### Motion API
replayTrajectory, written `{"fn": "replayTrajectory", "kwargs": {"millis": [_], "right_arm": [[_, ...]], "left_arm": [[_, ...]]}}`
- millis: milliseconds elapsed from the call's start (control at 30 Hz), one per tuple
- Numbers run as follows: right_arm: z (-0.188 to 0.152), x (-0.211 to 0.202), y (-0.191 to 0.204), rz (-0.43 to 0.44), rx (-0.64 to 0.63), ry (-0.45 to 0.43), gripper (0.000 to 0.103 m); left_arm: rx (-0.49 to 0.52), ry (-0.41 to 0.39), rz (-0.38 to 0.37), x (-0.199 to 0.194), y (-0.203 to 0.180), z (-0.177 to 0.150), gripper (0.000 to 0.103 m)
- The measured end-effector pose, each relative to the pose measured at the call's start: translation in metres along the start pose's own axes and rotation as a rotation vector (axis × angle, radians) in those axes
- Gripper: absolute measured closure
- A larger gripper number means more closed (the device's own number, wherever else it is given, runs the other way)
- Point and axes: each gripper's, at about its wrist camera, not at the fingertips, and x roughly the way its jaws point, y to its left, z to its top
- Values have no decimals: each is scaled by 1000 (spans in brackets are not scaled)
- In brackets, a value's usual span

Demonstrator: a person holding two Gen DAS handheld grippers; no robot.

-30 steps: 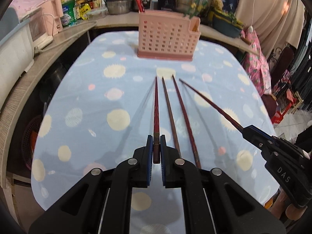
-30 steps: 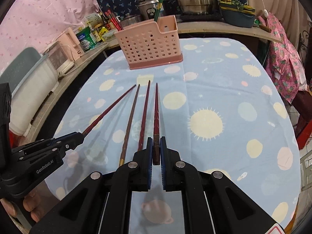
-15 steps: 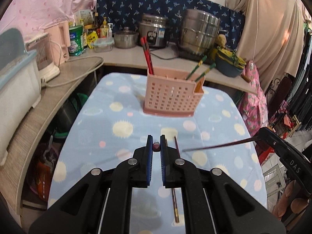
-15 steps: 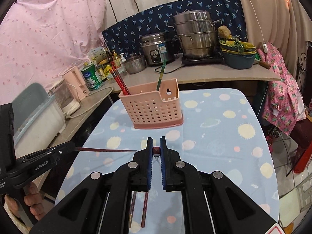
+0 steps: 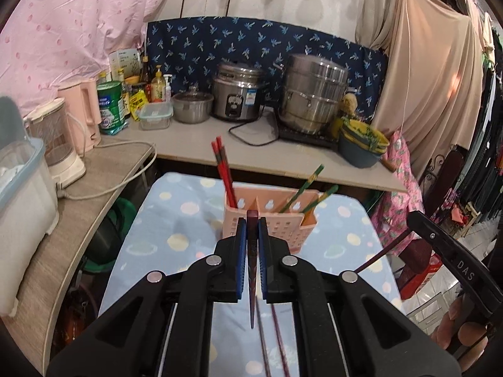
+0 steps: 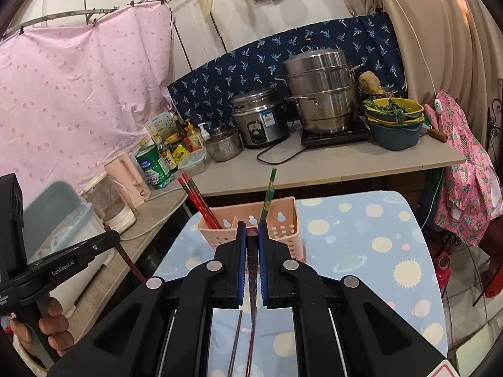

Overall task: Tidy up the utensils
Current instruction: 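Lift both dark-red chopsticks and carry them over the pink holder, then lower the chopsticks into the holder and open both tools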

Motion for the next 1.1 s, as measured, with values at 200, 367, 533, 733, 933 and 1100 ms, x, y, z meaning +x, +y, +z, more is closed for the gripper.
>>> {"fn": "replayTrajectory", "kwargs": {"millis": [200, 367, 533, 733, 933, 1100], "right_arm": [[51, 1, 10, 51, 4, -87, 96], [90, 11, 21, 56, -11, -148, 96], [119, 37, 23, 37, -14, -171, 96], [120, 79, 17, 11, -7, -122, 96], [96, 116, 7, -5, 6, -38, 96], [86, 139, 1, -25, 7, 9, 96]], "left_arm": [[-9, -93, -26, -6, -5, 51, 96], [-20, -163, -9, 2, -5, 92, 96], [-36, -197, 27, 23, 0, 120, 96], [-33, -156, 60, 53, 8, 119, 96], [-36, -91, 63, 83, 13, 101, 96], [-32, -55, 64, 100, 12, 91, 96]]}}
